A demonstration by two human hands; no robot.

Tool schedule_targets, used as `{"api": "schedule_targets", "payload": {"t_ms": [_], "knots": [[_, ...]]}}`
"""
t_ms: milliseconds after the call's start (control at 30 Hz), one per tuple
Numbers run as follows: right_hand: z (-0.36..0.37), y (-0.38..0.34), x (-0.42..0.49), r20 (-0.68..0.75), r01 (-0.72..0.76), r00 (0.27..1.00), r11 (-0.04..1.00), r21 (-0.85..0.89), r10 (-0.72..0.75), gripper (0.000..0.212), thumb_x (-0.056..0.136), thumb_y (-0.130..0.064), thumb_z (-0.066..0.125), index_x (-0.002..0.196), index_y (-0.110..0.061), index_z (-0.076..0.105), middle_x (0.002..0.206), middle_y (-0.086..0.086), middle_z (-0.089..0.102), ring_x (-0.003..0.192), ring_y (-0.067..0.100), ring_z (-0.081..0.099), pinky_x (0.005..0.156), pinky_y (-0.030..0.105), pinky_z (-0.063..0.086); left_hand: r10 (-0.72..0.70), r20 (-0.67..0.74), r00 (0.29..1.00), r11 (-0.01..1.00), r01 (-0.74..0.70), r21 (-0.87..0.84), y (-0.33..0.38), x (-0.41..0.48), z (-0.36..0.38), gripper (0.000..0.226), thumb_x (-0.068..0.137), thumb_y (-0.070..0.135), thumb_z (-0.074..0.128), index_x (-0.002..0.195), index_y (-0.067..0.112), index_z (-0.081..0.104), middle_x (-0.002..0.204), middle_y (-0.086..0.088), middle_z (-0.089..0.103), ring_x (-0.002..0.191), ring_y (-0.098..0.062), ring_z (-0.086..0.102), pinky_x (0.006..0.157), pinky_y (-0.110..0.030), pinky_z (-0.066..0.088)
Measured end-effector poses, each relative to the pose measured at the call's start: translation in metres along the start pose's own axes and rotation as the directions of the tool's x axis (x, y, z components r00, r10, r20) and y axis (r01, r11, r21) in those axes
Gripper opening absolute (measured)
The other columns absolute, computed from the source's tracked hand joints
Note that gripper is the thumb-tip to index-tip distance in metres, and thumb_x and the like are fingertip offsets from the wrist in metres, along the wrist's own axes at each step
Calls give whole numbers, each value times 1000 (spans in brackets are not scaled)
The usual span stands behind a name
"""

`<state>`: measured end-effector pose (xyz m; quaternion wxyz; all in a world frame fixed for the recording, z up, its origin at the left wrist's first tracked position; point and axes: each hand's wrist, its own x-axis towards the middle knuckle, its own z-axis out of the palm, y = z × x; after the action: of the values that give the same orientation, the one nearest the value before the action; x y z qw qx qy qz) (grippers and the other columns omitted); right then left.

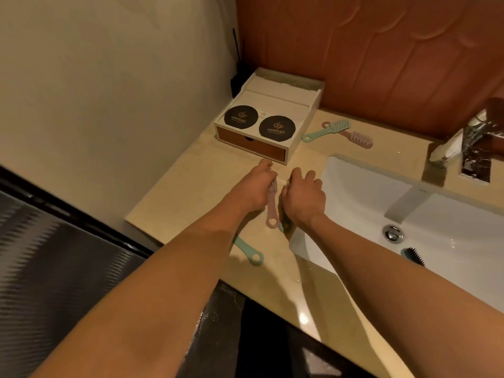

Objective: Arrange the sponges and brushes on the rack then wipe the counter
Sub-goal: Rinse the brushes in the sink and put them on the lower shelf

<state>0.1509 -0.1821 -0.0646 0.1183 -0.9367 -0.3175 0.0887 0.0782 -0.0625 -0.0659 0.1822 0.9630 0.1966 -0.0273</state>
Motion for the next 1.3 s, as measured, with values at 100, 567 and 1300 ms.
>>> {"api": "schedule_targets", "payload": {"t_ms": [100, 567, 1300], "knots": [[-2, 7, -5, -7, 8, 1000, 999, 39, -8, 42, 96, -35, 59, 130, -16, 42, 130, 18, 46, 115, 37, 46, 89, 44, 48, 43, 10, 999, 999, -44, 22, 9, 0, 0, 61, 82, -1, 72, 140, 5, 54, 150, -8, 40, 130, -28, 49, 109, -34, 43], [-40, 95, -50, -95, 126, 988, 990, 57, -121, 47, 84, 4, 59, 128, -9, 47, 127, 14, 48, 111, 34, 45, 86, 41, 42, 242, 7, 970, 917, -231, 325, 82, -14, 9, 21, 93, 26, 63, 114, 20, 62, 115, -4, 60, 108, -26, 52, 89, -39, 36], [-151, 367, -206, -267, -237, 933, 970, 47, 241, 49, 76, 10, 54, 108, -26, 55, 111, 0, 50, 111, 25, 44, 82, 33, 20, 544, -114, 831, 825, -506, 252, 372, 4, 80, 23, 96, 44, 60, 92, 22, 67, 85, 0, 67, 86, -24, 57, 66, -36, 39]]}}
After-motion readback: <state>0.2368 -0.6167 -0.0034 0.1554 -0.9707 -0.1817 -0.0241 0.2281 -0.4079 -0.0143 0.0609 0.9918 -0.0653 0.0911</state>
